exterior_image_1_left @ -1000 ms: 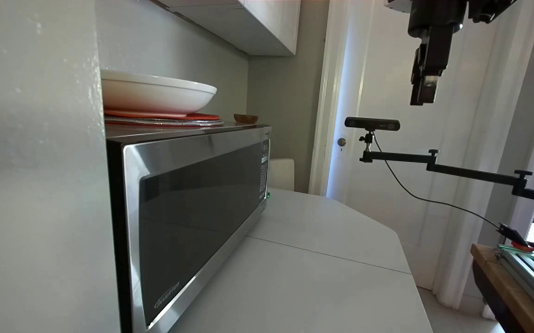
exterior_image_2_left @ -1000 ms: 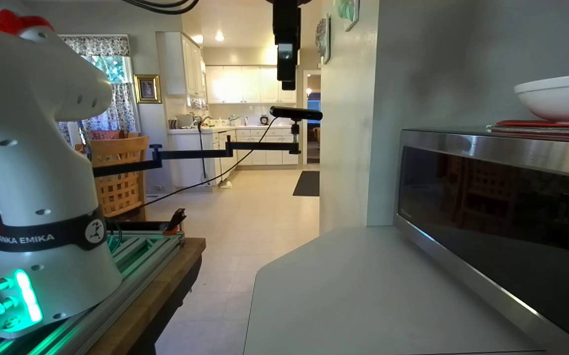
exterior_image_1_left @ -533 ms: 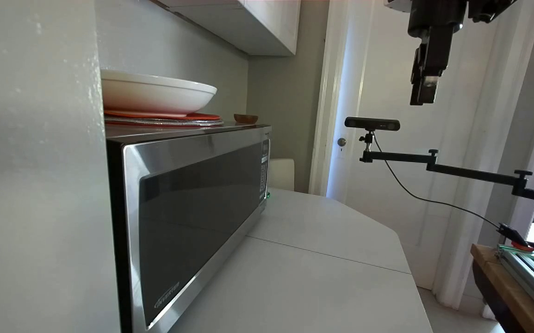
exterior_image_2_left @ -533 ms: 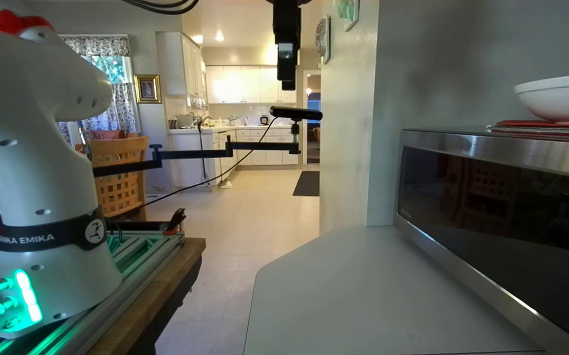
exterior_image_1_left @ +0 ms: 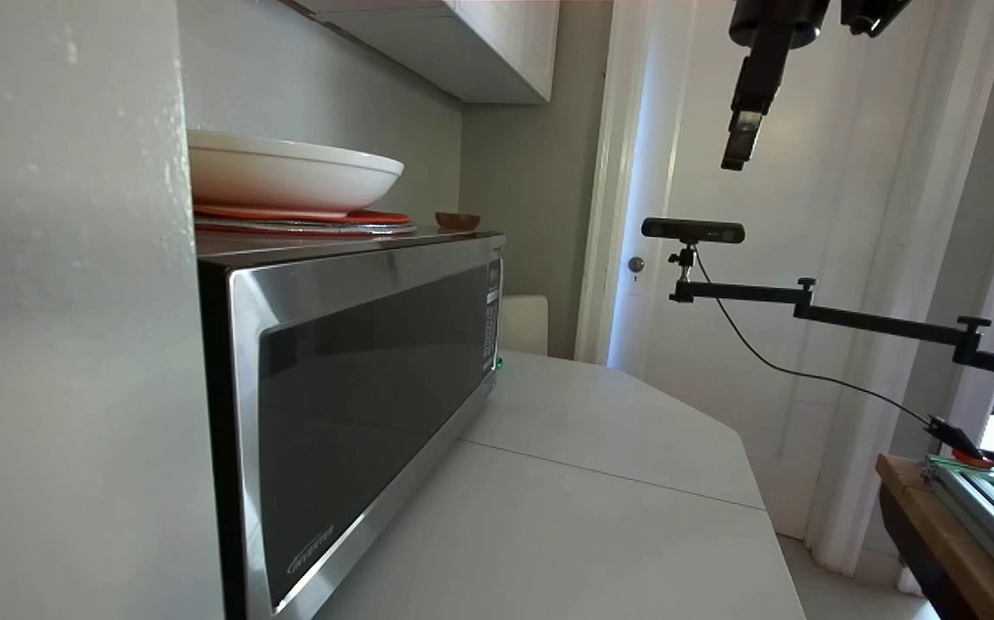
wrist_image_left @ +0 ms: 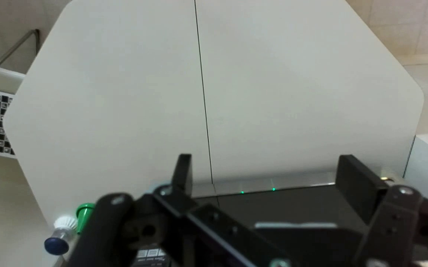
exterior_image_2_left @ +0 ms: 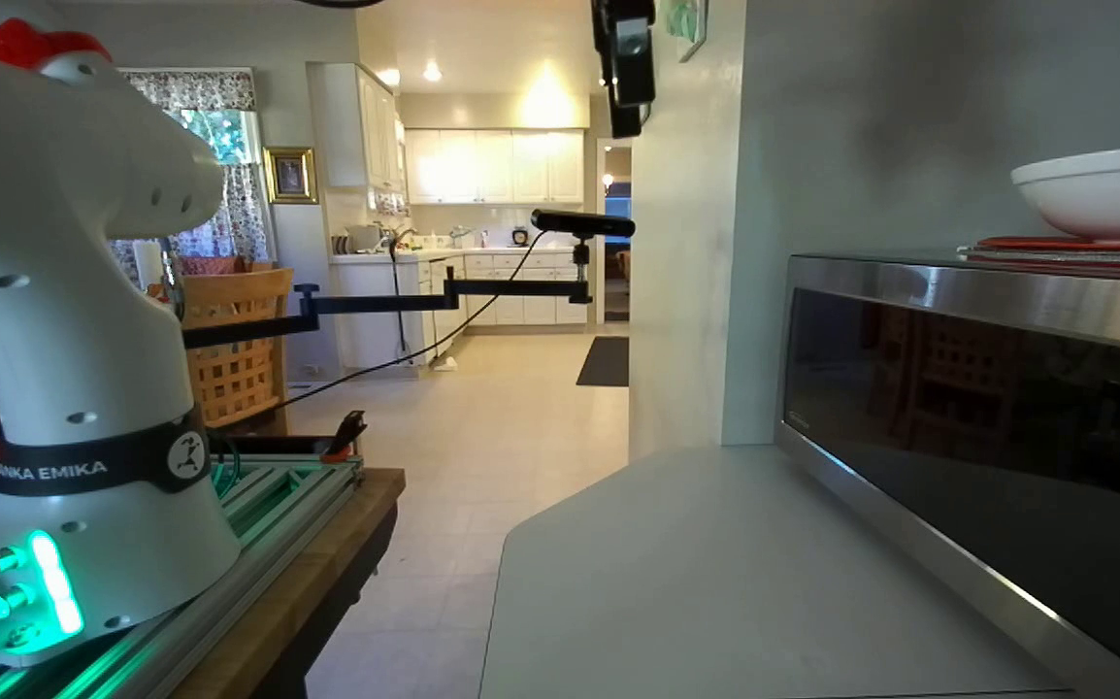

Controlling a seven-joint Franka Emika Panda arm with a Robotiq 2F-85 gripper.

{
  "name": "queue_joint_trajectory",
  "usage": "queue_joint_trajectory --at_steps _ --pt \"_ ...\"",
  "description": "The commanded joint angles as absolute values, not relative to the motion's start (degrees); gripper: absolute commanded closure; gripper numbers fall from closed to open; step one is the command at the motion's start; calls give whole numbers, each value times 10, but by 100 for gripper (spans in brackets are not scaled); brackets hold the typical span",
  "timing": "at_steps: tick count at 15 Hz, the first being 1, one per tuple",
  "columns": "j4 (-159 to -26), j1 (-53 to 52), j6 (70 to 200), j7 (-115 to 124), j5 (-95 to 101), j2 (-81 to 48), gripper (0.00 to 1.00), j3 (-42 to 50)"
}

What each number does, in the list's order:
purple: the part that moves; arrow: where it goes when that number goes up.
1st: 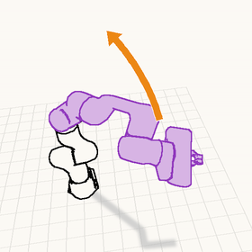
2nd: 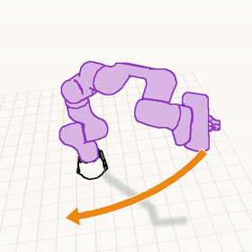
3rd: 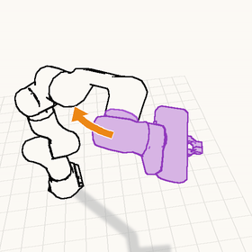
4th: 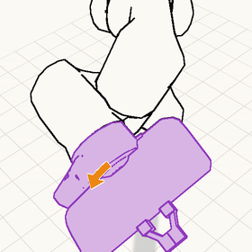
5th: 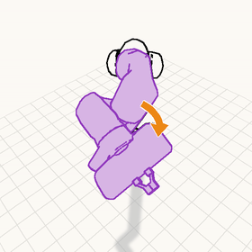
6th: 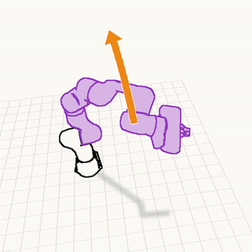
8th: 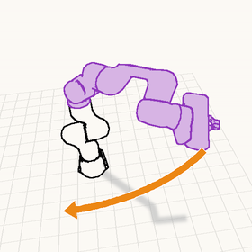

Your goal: Remove the brown object from the top of the microwave and place it on the countertop.

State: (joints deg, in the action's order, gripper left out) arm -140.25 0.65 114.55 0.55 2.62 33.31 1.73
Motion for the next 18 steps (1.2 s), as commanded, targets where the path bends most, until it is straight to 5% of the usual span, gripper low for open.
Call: queue_joint_trajectory --at_steps 1,18 --pt "-1392 12 1173 -20 25 323 0 29" --pt "-1373 73 1237 15 43 327 0 49"
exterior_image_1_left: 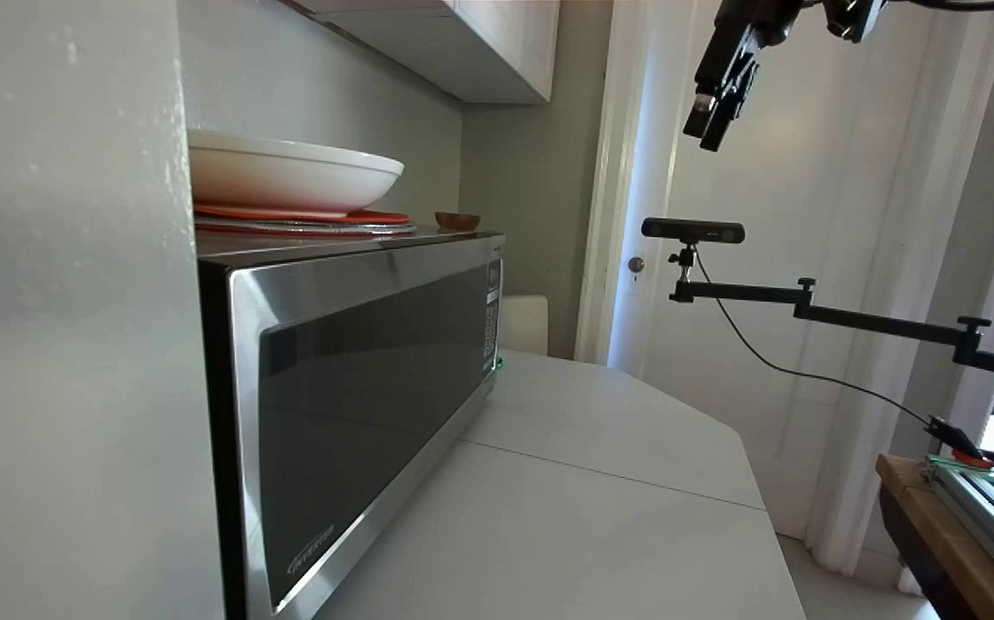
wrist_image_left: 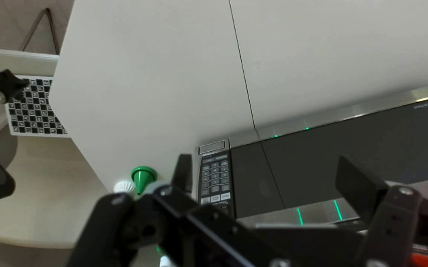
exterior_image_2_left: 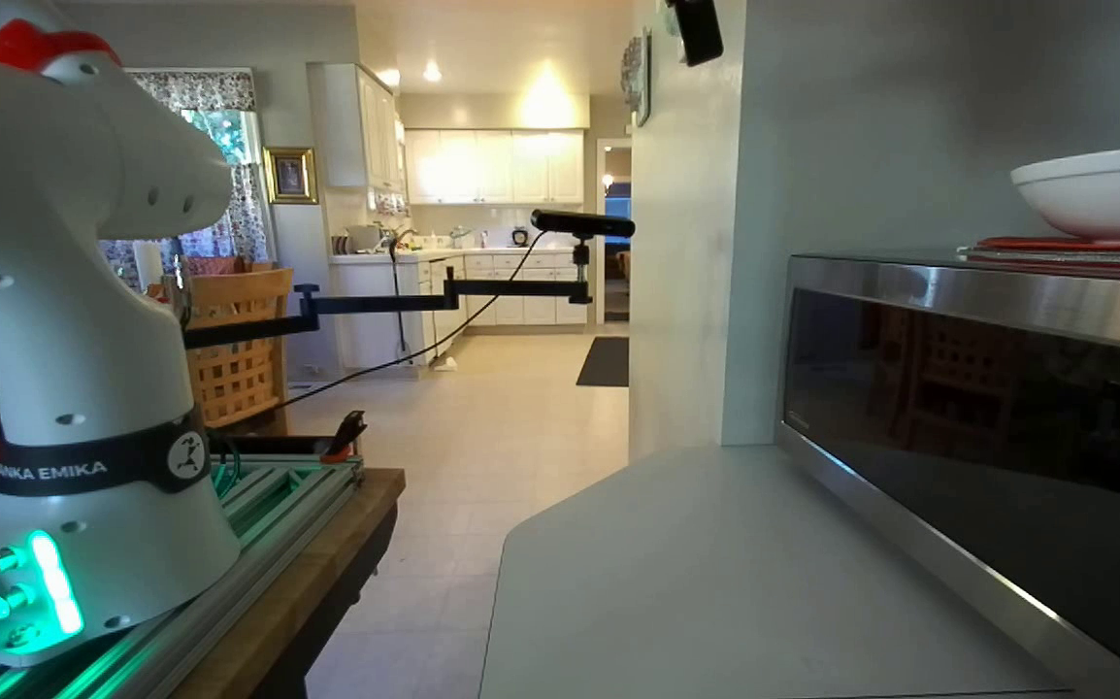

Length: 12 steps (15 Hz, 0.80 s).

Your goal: Remove the brown object from the top of the microwave and place it on the countertop.

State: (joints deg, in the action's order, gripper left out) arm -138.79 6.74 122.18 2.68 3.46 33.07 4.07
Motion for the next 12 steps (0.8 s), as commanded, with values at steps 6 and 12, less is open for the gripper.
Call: queue_joint_trajectory --at_steps 6,12 --pt "-1302 79 1283 -40 26 293 0 104" --pt "-1228 75 1281 -84 21 207 0 118"
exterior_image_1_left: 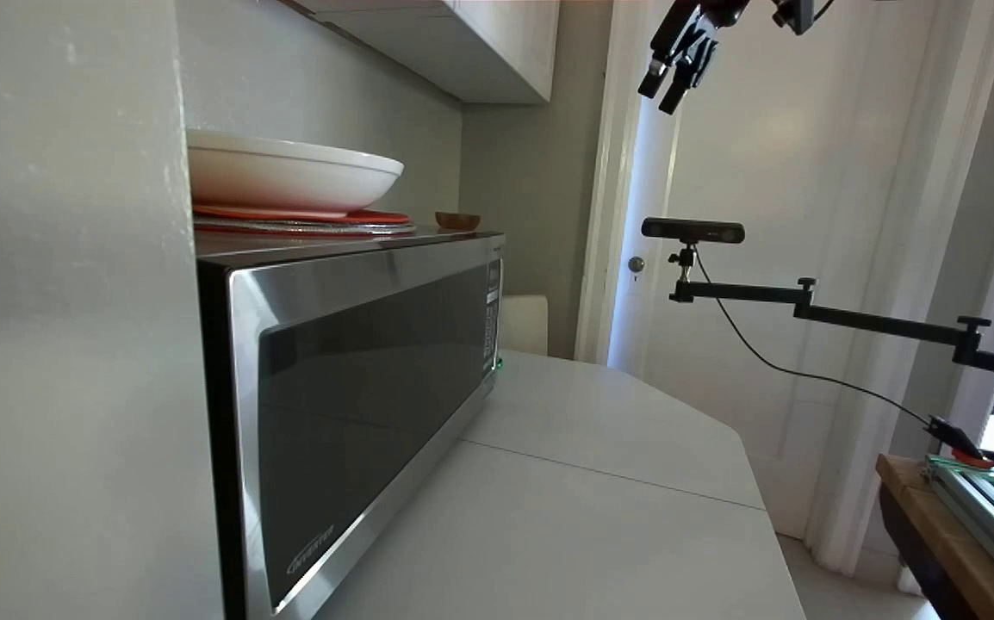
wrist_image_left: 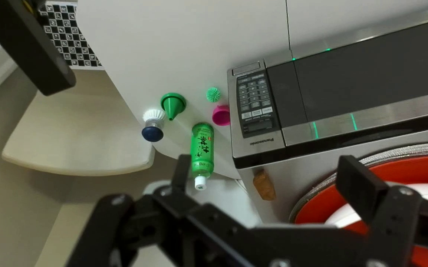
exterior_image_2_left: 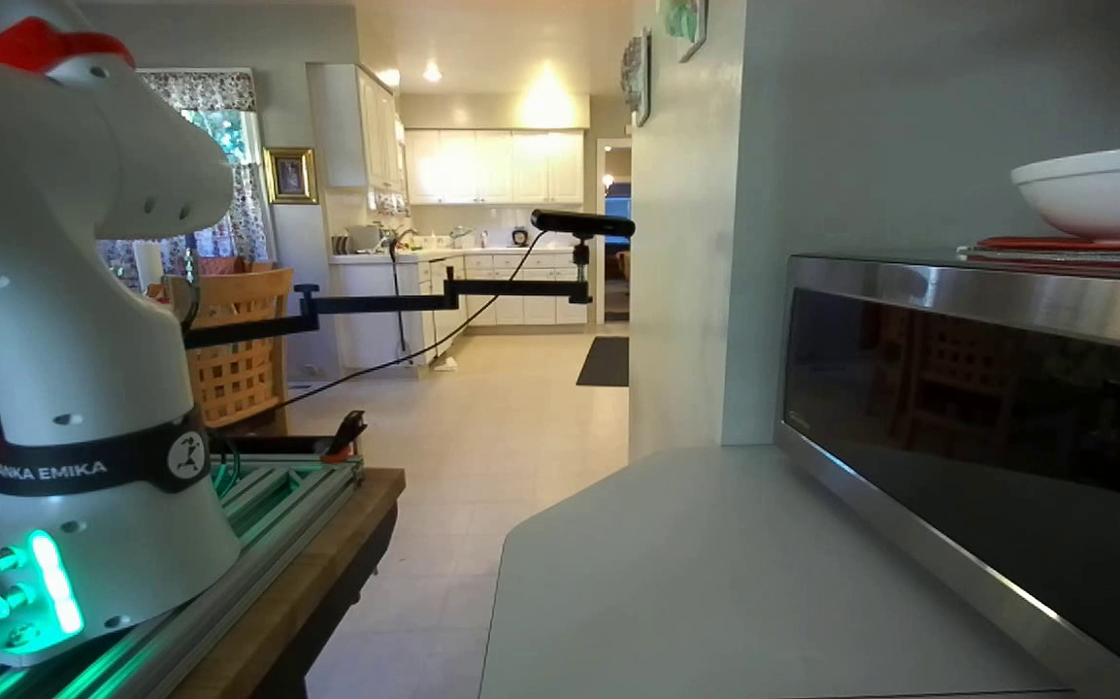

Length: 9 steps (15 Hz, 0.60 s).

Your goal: Remove the brown object from the top of the microwave and place it on the countertop.

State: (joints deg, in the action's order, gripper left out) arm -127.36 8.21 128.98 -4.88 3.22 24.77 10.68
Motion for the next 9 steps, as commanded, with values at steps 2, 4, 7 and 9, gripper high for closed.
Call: queue_joint_trajectory --at_steps 2,4,7,9 --pt "-1198 76 1287 -99 19 180 0 122" --pt "-1171 76 1289 -115 17 158 0 126" --pt "-1133 71 1288 -152 -3 125 0 133" --pt "-1105 73 1279 -164 -20 102 0 133"
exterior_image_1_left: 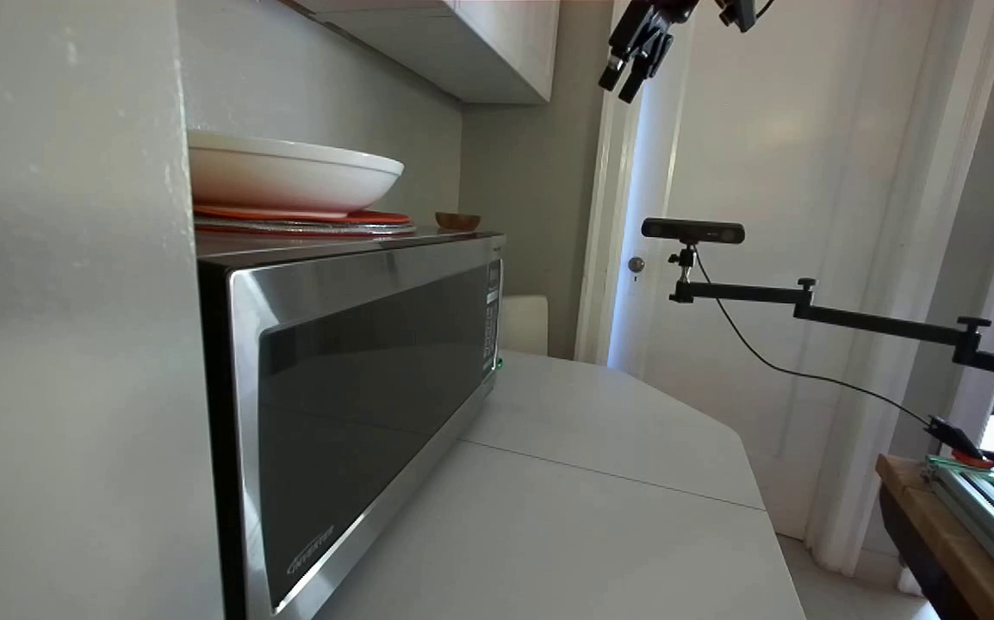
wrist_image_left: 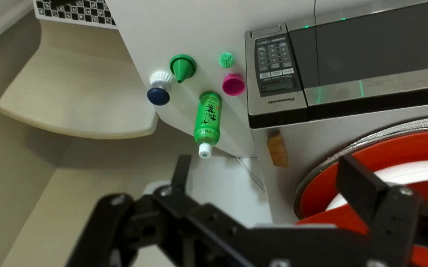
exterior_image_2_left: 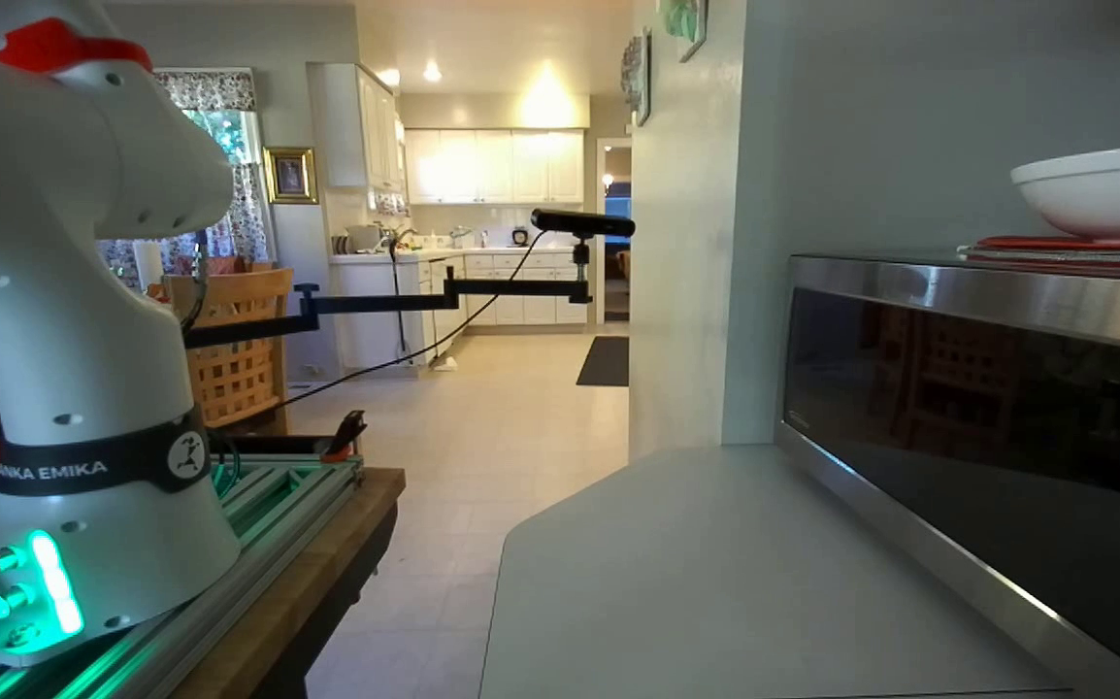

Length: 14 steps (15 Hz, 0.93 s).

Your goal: Remove the brown object from the top of the microwave and place it on the countertop.

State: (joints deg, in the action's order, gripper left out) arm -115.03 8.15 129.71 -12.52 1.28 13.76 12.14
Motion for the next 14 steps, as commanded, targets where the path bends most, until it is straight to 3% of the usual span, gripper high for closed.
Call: queue_joint_trajectory --at_steps 1,14 --pt "-1137 83 1294 -134 4 127 0 121" --pt "-1117 57 1272 -308 -71 90 0 139"
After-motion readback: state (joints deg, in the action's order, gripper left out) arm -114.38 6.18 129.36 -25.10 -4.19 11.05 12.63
